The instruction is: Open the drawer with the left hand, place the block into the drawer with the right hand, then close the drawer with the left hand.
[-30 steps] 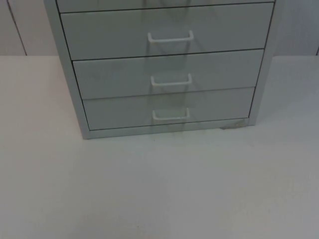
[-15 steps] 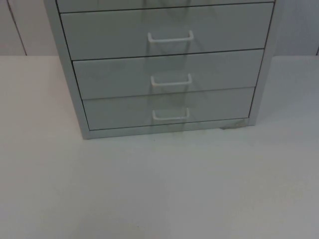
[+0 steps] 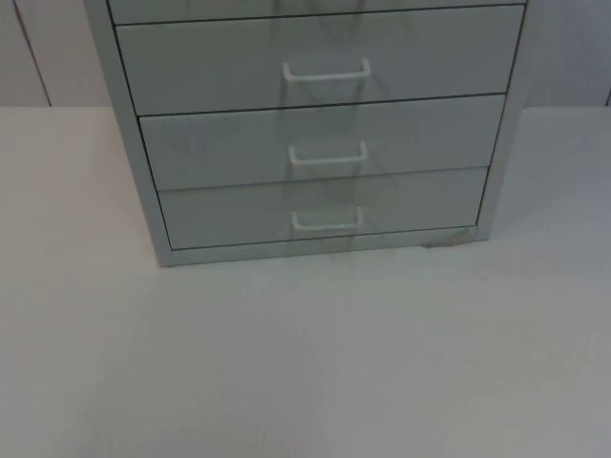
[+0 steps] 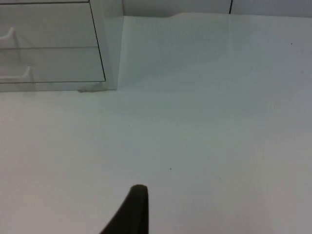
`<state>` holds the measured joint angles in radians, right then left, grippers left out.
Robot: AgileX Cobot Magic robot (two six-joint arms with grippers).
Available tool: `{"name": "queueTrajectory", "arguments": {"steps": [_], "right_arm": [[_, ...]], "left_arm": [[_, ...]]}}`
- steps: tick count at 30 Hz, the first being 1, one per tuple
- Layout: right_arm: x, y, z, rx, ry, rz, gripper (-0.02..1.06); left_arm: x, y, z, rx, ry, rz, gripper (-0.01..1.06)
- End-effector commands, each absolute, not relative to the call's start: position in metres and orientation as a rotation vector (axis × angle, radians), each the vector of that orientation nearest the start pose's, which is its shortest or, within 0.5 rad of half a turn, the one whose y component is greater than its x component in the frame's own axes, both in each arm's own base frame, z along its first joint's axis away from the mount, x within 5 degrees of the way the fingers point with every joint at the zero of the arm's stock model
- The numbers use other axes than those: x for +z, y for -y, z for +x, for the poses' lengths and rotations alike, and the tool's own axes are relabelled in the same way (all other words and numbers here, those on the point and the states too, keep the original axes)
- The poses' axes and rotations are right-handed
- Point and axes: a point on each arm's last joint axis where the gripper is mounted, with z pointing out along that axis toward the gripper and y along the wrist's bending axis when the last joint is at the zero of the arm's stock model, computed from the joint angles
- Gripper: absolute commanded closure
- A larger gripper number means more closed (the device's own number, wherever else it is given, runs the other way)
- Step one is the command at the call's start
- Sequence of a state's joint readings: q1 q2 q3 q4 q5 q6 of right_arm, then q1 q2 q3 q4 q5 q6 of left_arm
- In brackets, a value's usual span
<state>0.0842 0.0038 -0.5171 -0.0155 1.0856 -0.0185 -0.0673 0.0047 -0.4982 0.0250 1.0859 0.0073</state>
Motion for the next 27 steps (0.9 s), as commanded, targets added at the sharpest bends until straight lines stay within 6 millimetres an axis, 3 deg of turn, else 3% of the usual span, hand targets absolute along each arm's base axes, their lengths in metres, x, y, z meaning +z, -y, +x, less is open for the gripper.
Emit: {"name": "queueTrajectory", "arguments": {"steps": [1,27], "right_arm": [[0.2799,0.0021,-0.0073,0.019,-2.046,-0.097,0.1],[0.2799,0.0019,-0.0073,0.023,-2.046,-0.095,0.1]], "left_arm": [[0.2746,-0.0016,-0.0048,-0.019,-2.063,0.064,0.0],[0.2746,-0.0015,-0.0048,-0.022,-2.063,0.064,0.0]]}}
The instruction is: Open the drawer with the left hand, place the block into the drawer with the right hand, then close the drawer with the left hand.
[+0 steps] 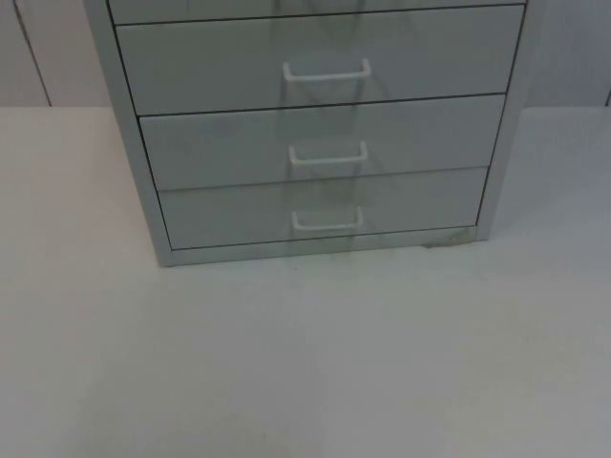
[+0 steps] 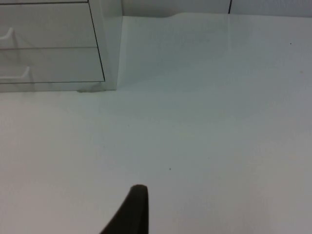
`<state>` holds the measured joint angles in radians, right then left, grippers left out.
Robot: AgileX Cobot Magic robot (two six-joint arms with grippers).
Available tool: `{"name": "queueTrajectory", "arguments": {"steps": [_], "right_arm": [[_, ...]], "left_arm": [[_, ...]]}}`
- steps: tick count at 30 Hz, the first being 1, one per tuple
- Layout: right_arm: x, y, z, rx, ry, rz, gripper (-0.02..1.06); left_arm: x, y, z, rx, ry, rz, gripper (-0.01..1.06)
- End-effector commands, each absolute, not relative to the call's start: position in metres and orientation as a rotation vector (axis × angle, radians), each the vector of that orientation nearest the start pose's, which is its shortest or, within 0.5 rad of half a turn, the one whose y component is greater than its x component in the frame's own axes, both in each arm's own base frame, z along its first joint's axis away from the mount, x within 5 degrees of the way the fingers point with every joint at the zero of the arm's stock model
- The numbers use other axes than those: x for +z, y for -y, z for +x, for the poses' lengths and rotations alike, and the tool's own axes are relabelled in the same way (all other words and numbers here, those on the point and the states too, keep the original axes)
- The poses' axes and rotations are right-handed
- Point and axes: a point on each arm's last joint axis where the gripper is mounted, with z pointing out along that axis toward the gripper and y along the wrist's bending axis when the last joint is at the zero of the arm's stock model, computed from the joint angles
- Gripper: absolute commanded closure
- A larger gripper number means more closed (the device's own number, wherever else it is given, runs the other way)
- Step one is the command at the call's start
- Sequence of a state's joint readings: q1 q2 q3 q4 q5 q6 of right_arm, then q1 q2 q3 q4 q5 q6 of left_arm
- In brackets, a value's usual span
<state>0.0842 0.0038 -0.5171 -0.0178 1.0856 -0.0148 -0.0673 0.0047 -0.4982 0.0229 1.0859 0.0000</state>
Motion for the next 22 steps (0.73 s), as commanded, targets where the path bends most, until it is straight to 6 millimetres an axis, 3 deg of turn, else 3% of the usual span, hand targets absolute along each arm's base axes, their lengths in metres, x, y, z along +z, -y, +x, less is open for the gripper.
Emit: {"name": "queueTrajectory", "arguments": {"steps": [1,22], "right_arm": [[0.2799,0.0019,-0.0073,0.023,-2.046,-0.095,0.1],[0.28,0.0016,-0.0073,-0.007,-2.046,-0.047,0.1]], "left_arm": [[0.2746,-0.0015,-0.0048,-0.022,-2.063,0.064,0.0],[0.2746,-0.0014,-0.0048,-0.011,-2.064,0.046,0.0]]}}
